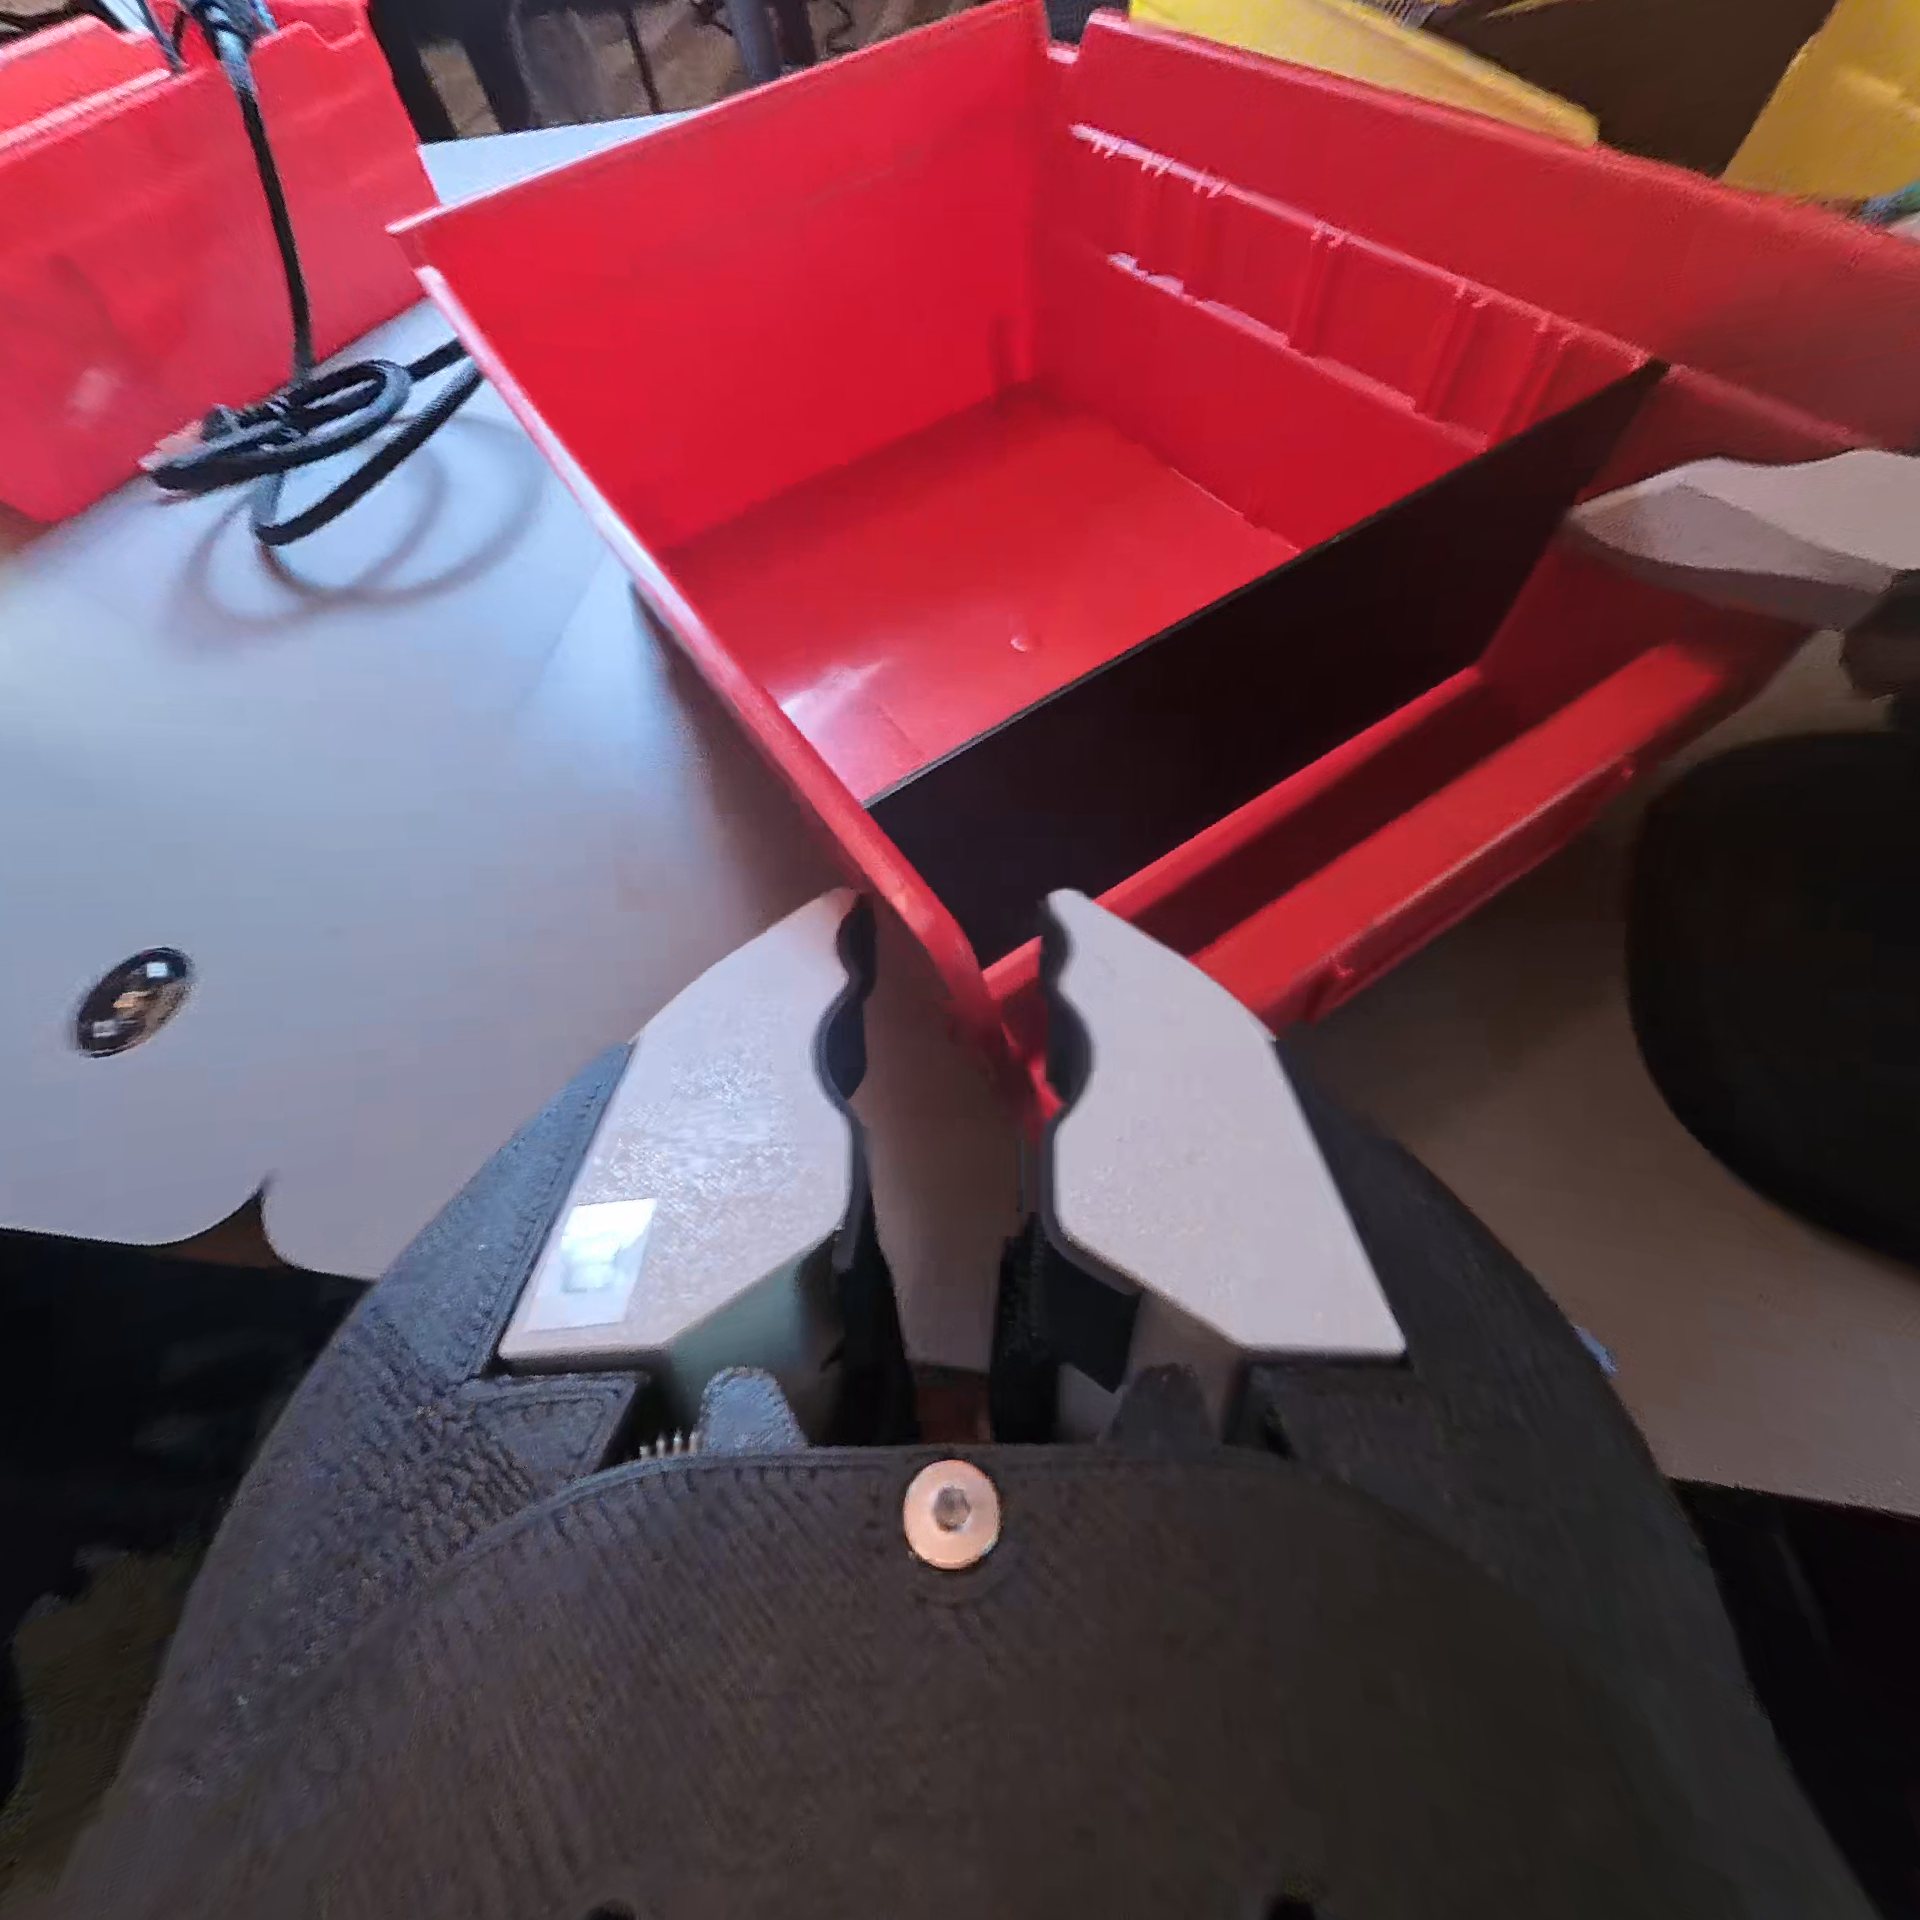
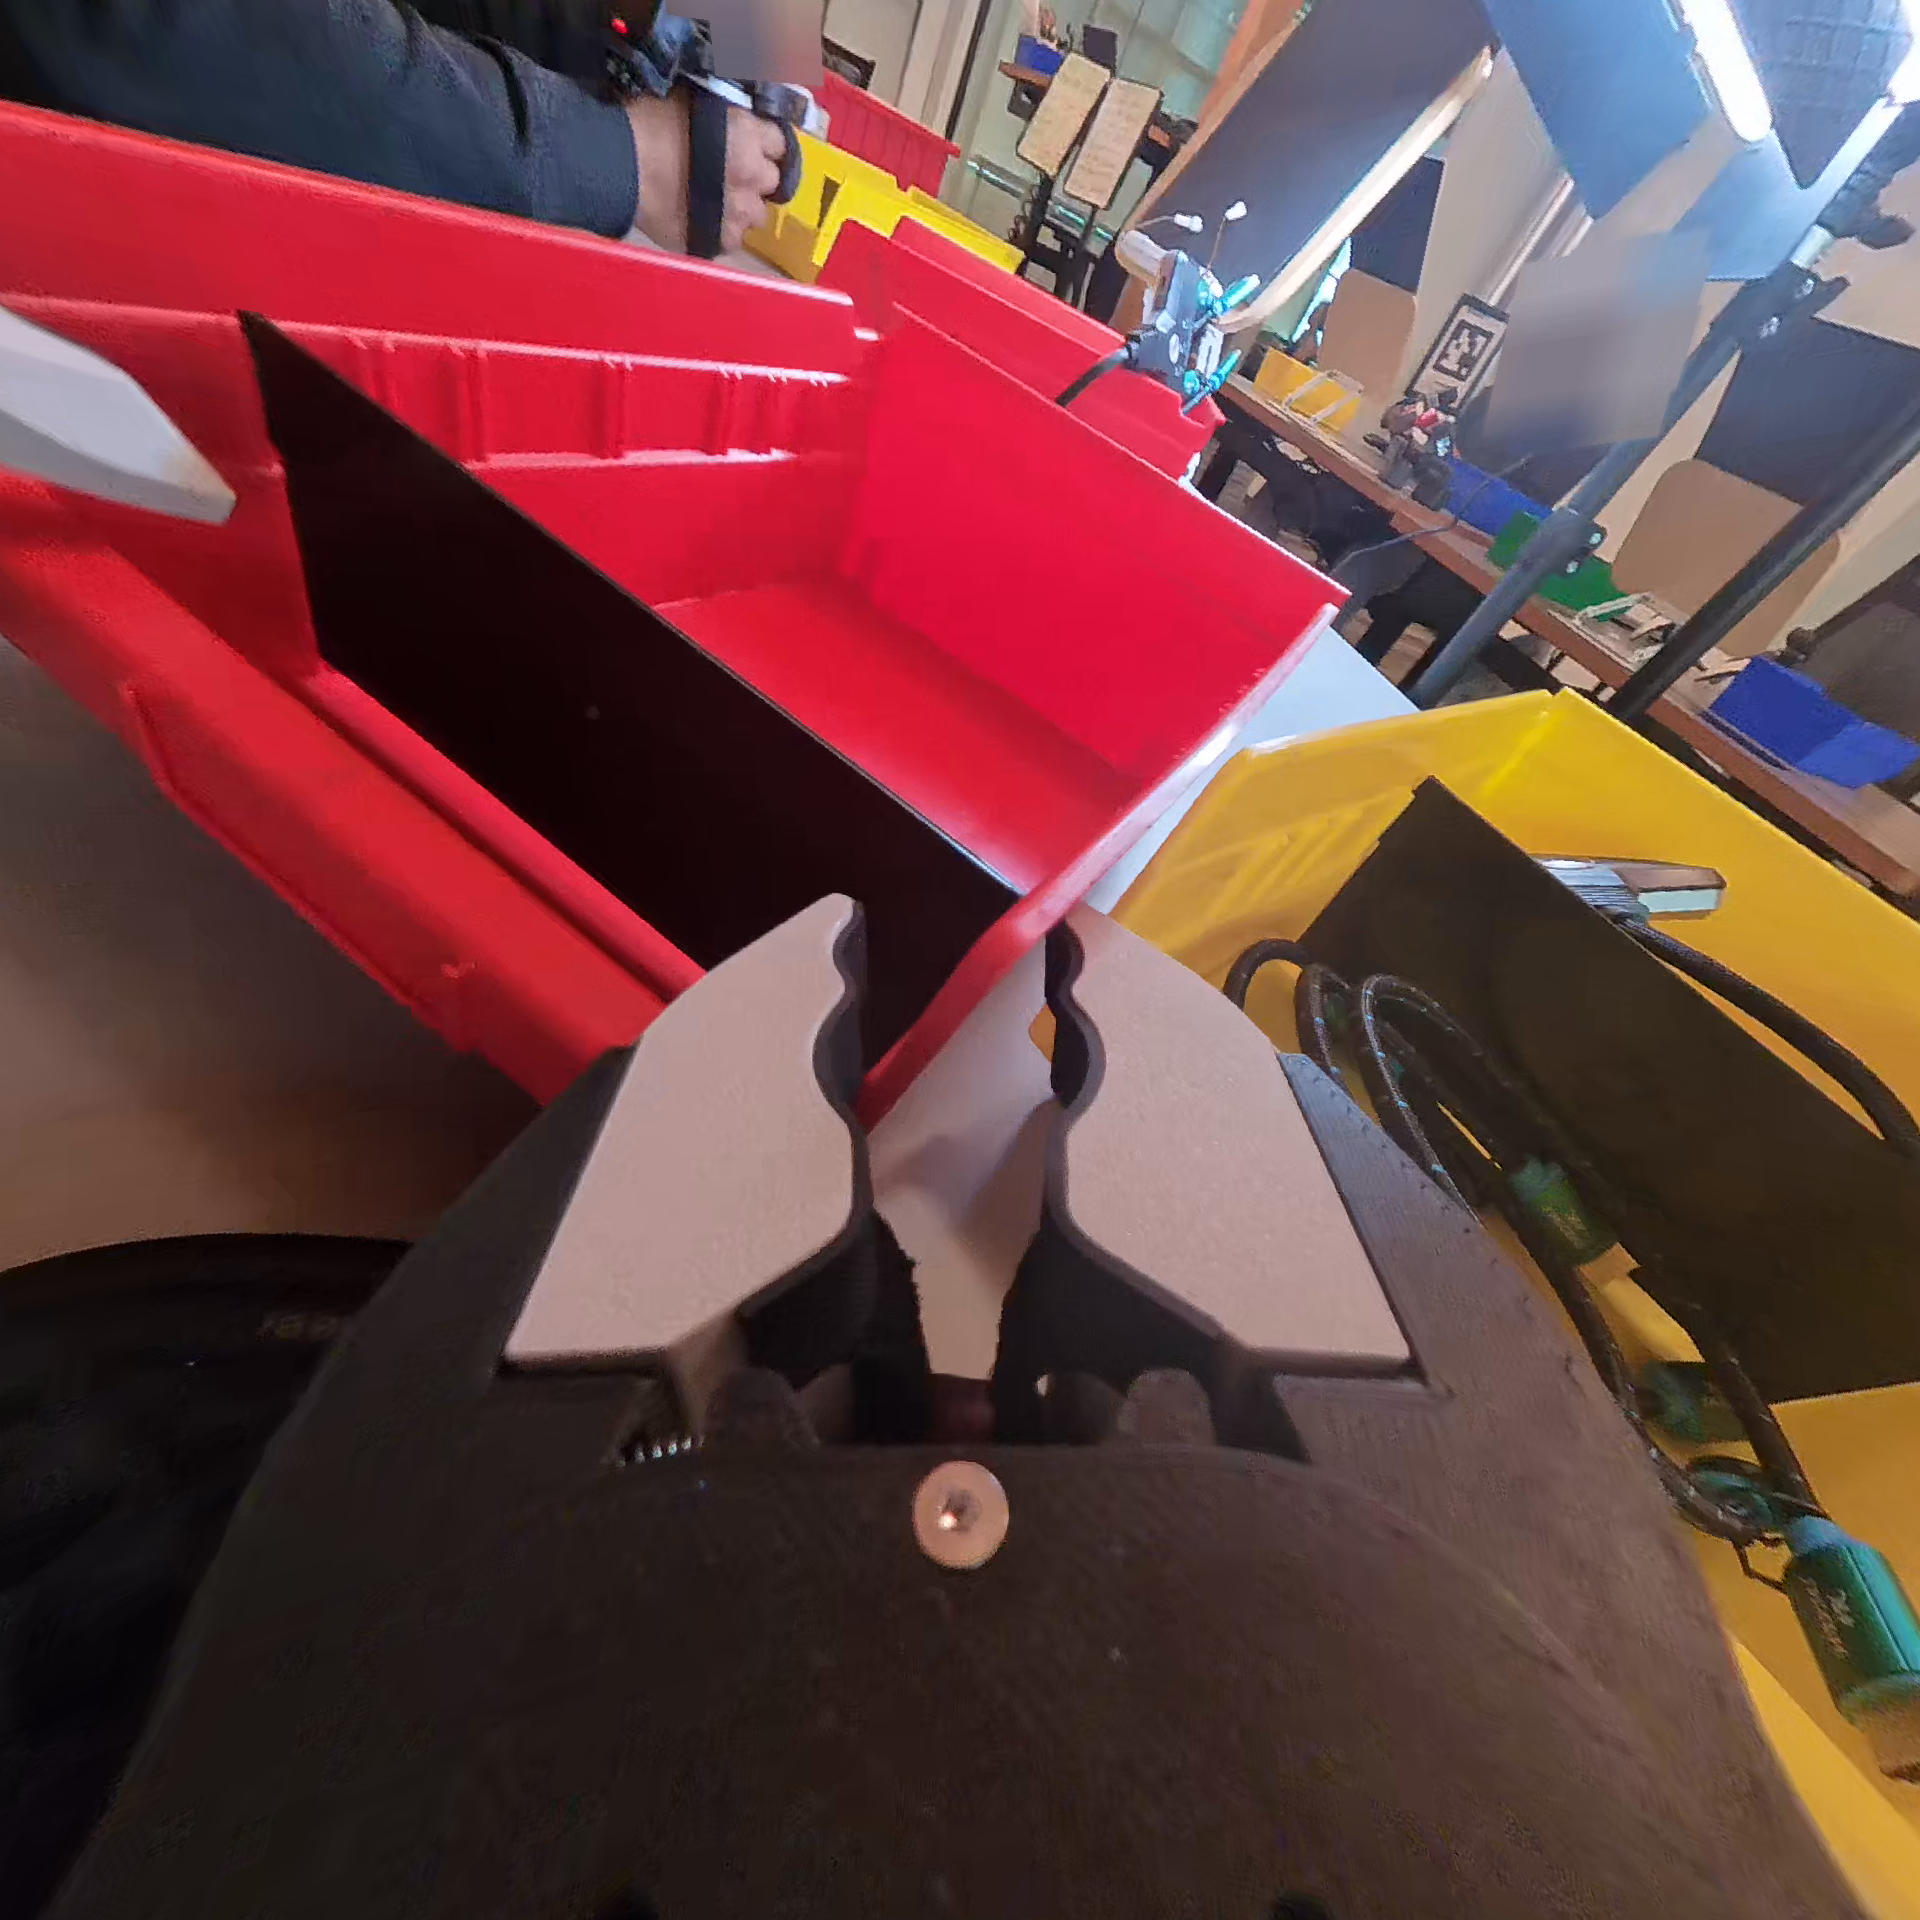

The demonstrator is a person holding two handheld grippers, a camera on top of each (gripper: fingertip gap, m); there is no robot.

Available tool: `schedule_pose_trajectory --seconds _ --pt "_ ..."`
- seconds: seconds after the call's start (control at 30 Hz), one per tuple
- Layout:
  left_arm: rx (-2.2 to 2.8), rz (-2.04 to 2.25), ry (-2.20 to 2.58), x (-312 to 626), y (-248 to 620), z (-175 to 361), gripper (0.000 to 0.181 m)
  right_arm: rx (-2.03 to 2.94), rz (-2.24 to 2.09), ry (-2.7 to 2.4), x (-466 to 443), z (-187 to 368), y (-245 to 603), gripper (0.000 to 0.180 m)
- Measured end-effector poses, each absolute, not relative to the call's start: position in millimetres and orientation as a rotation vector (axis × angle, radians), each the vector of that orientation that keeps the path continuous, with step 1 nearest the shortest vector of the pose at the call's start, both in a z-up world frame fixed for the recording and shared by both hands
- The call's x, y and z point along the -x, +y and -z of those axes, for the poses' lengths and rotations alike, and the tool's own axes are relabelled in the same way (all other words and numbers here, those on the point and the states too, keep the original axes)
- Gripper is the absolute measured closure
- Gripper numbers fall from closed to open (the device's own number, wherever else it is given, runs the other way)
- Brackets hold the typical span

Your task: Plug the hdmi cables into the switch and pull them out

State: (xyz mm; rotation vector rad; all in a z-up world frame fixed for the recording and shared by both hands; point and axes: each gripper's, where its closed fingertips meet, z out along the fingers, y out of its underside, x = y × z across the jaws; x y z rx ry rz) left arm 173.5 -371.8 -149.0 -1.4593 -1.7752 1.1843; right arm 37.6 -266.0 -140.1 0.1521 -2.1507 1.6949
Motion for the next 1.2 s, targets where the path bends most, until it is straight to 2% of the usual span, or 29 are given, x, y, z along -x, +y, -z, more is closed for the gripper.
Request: schedule_pose_trajectory --seconds 0.07,0.1,0.2,0.27,0.4,0.6,0.73,0.9,1.07,1.2 --pt "1.397 -1.120 -1.761 -165 -370 159 0.123 -0.137 -1.673 -2.150 -35 141 -266 0.150" --pt "1.376 -1.097 -1.752 -160 -369 165 0.122 -0.137 -1.660 -2.146 -34 141 -266 0.152" --pt "1.295 -1.214 -1.720 -157 -373 161 0.148 -0.137 -1.601 -2.110 -29 138 -262 0.154" --pt "1.309 -1.326 -1.715 -159 -374 152 0.156 -0.132 -1.597 -2.084 -29 130 -260 0.155" --pt "1.265 -1.563 -1.613 -165 -369 106 0.161 -0.171 -1.678 -1.885 -34 90 -251 0.155" --pt "1.001 -1.889 -1.211 -172 -325 9 0.160 -0.278 -1.732 -1.422 -47 -18 -202 0.156" --pt "0.861 -1.887 -0.915 -153 -276 -45 0.159 -0.272 -1.626 -1.191 -47 -81 -138 0.156" --pt "0.894 -1.628 -0.642 -94 -185 -86 0.155 -0.131 -1.432 -1.091 -22 -116 -30 0.156" --pt "1.014 -1.303 -0.533 -13 -73 -82 0.148 0.094 -1.178 -1.189 35 -109 91 0.158" --pt "1.209 -1.170 -0.551 60 20 -44 0.147 0.243 -1.025 -1.292 88 -67 189 0.157"
